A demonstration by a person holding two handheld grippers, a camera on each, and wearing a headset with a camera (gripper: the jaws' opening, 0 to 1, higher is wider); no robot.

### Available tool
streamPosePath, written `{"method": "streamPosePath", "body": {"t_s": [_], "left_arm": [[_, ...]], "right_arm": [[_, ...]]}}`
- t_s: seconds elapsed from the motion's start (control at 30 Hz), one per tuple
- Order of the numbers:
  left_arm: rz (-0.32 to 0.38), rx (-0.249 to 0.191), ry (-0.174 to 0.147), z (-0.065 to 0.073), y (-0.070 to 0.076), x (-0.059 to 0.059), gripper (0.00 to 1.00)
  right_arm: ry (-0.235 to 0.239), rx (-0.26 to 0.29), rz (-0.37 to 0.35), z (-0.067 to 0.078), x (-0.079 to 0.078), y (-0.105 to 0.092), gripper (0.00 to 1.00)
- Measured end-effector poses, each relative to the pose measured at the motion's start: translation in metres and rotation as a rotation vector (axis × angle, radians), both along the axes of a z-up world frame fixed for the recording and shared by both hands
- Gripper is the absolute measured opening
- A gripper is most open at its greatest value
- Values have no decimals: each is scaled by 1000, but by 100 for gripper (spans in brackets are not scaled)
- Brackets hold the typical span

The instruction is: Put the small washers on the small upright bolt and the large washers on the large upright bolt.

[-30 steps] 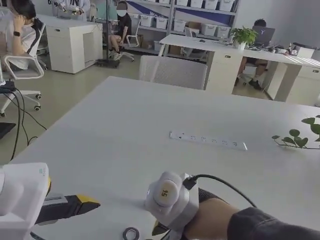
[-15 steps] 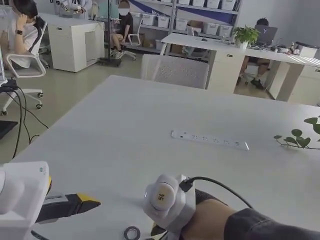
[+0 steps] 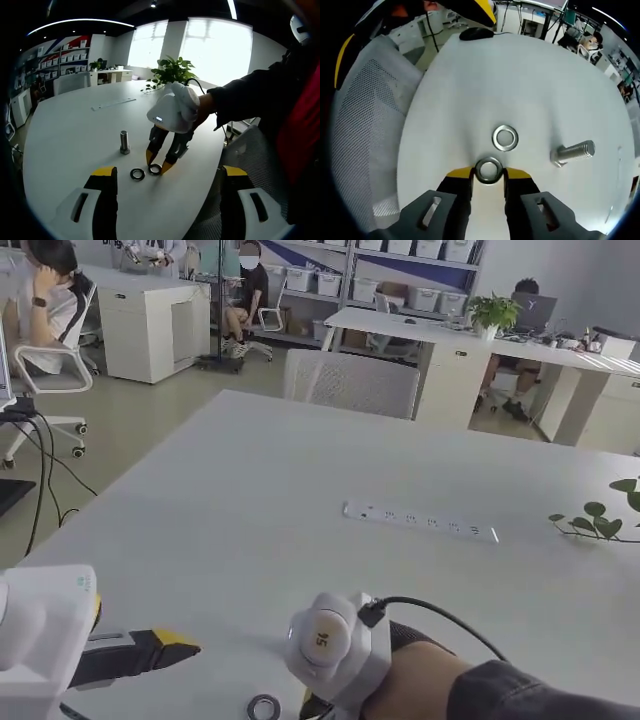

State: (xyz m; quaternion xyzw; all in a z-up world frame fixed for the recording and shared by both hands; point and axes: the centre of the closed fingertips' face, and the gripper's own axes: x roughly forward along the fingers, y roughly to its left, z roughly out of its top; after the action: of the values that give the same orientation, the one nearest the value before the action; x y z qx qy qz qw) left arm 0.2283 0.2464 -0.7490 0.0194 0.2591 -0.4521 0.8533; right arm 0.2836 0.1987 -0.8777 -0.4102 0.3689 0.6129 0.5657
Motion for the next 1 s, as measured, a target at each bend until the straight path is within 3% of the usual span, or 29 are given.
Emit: {"method": "streamPosePath", "body": {"t_s": [1.0], "left_arm": [[2, -8, 1, -1, 0, 1, 84]], "right_arm": [[-1, -25, -13, 2, 6, -7, 23]]}}
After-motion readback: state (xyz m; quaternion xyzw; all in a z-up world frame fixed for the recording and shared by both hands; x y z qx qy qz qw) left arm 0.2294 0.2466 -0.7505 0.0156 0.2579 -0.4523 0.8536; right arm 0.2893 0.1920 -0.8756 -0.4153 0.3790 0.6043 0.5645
